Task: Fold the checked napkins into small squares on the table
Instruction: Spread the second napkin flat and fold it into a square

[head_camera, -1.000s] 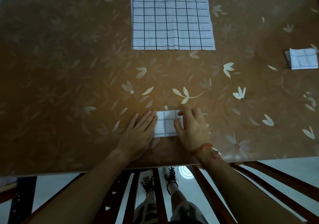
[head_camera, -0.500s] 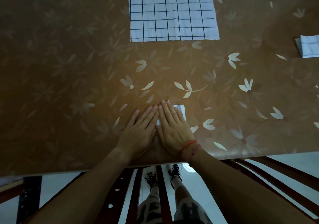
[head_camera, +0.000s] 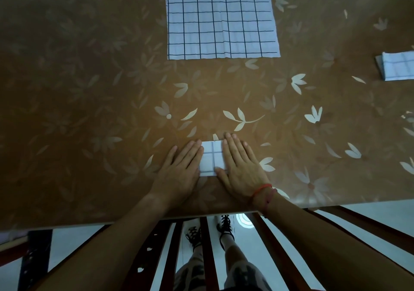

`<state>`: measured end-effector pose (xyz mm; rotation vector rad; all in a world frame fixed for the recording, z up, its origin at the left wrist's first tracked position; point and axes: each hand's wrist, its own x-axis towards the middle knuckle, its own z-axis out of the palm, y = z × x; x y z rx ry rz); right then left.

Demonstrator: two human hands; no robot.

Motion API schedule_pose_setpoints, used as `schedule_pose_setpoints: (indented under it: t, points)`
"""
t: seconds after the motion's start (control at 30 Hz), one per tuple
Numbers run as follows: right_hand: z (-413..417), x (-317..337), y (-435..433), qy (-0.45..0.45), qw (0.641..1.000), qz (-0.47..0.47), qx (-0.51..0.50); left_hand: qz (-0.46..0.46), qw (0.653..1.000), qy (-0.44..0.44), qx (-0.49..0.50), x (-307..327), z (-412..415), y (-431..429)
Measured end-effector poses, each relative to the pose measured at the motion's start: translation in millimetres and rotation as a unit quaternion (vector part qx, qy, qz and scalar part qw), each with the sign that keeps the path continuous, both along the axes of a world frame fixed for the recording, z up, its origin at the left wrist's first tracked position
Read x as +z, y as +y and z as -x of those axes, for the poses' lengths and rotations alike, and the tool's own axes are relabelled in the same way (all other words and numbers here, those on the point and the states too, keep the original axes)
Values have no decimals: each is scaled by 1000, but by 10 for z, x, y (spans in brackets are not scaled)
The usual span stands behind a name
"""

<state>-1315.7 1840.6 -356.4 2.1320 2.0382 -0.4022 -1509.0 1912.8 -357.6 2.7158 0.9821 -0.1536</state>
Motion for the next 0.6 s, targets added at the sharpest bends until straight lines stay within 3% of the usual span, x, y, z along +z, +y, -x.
schedule_pose_setpoints:
  t: [0.2, 0.43, 0.6]
  points:
    - [52, 129, 42, 7, 1000, 15, -18, 37, 994, -68, 79, 181, -147, 107]
    - [44, 338, 182, 31, 999, 32, -28, 90, 977, 0, 194, 367, -468, 351]
    - [-57, 515, 329, 79, 997, 6, -24, 165, 951, -21, 261, 483, -628, 463]
